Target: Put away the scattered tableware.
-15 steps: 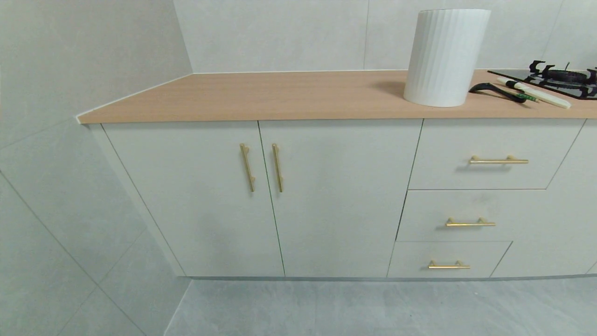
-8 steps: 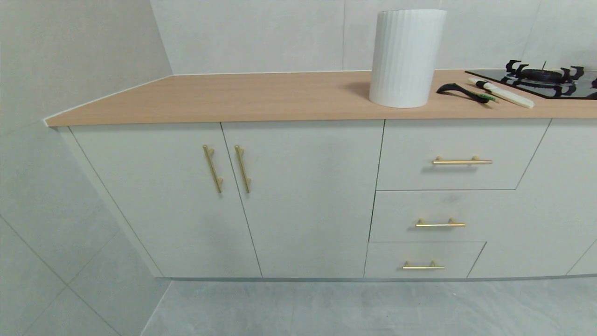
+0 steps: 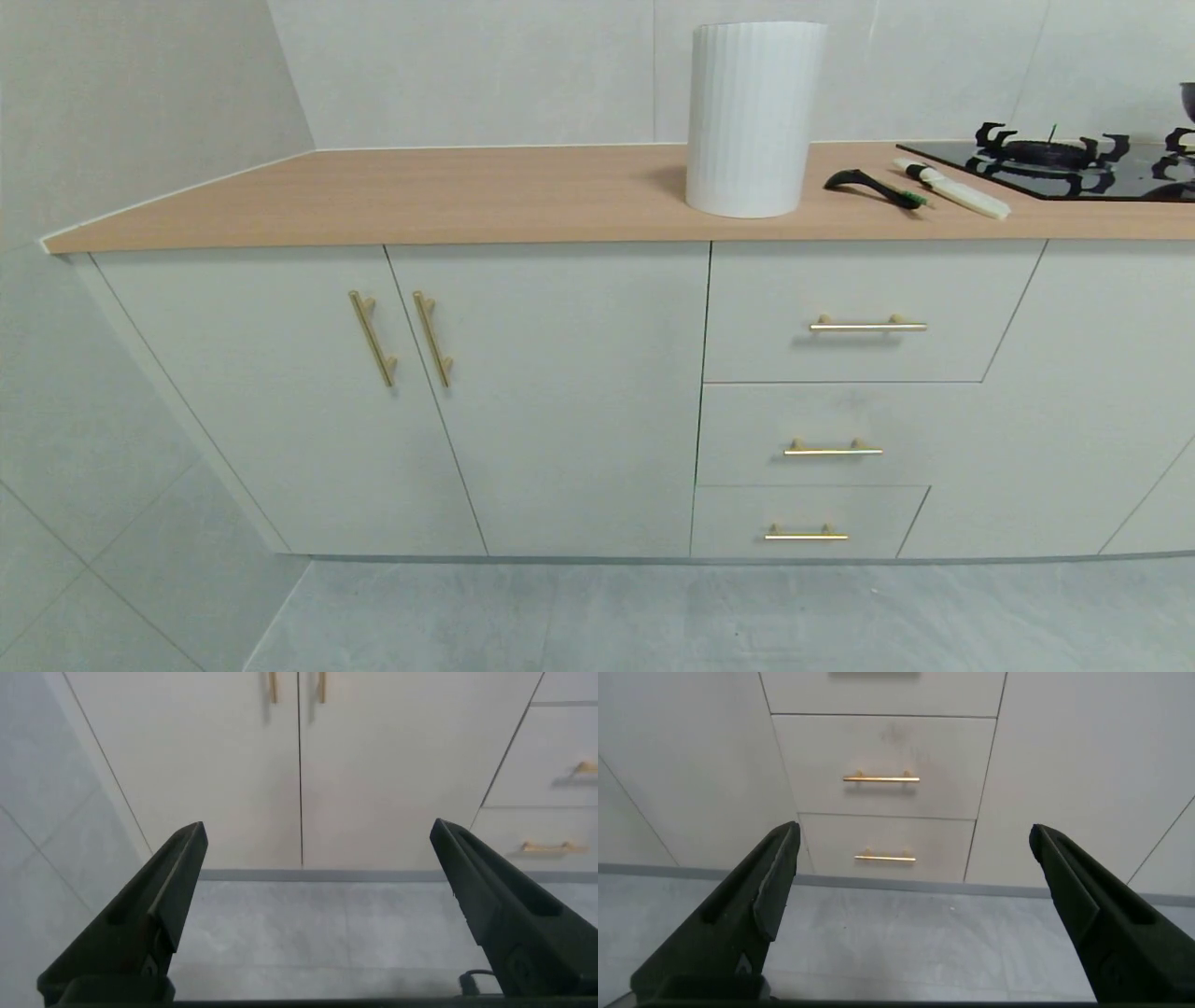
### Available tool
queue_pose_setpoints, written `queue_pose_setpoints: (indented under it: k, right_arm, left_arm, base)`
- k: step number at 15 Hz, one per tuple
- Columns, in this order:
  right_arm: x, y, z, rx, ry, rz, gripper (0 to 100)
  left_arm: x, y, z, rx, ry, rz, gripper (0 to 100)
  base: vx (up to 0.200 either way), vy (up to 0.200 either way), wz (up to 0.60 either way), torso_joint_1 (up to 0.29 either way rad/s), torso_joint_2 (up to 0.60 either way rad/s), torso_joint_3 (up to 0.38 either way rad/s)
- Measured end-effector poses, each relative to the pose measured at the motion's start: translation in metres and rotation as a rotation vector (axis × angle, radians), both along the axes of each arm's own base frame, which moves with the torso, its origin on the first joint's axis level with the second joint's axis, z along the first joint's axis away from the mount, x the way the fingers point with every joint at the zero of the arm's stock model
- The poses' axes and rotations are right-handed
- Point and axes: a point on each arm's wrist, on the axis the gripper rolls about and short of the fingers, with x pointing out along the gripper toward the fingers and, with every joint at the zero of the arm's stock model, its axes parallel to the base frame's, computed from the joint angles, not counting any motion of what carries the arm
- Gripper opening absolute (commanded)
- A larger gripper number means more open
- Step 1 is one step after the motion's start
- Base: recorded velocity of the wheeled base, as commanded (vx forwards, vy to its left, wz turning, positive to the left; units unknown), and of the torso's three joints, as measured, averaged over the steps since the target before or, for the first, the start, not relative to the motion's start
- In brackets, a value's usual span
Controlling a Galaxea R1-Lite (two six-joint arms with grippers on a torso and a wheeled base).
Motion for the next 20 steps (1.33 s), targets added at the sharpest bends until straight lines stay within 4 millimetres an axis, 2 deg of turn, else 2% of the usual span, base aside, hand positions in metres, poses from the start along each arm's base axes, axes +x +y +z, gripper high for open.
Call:
queue_pose_setpoints:
  k: [2,9,20]
  right_arm:
    - [0.0,0.0,0.0,0.0,0.0,0.001,100]
    - [0.0,0.0,0.0,0.0,0.001,0.0,100]
    - [-0.0001,-0.0002,0.0008,-0.003,-0.004,-0.007,100]
  left_arm:
    - [0.0,0.0,0.0,0.0,0.0,0.002,100]
    - [0.0,0.0,0.0,-0.001,0.0,0.001,100]
    - [0.0,0.0,0.0,-0.001,0.0,0.001,100]
  base:
    - [0.0,0.0,0.0,0.0,0.0,0.0]
    - [0.2,0.0,0.0,0.003,0.0,0.007]
    - [0.0,0.0,0.0,0.0,0.0,0.0]
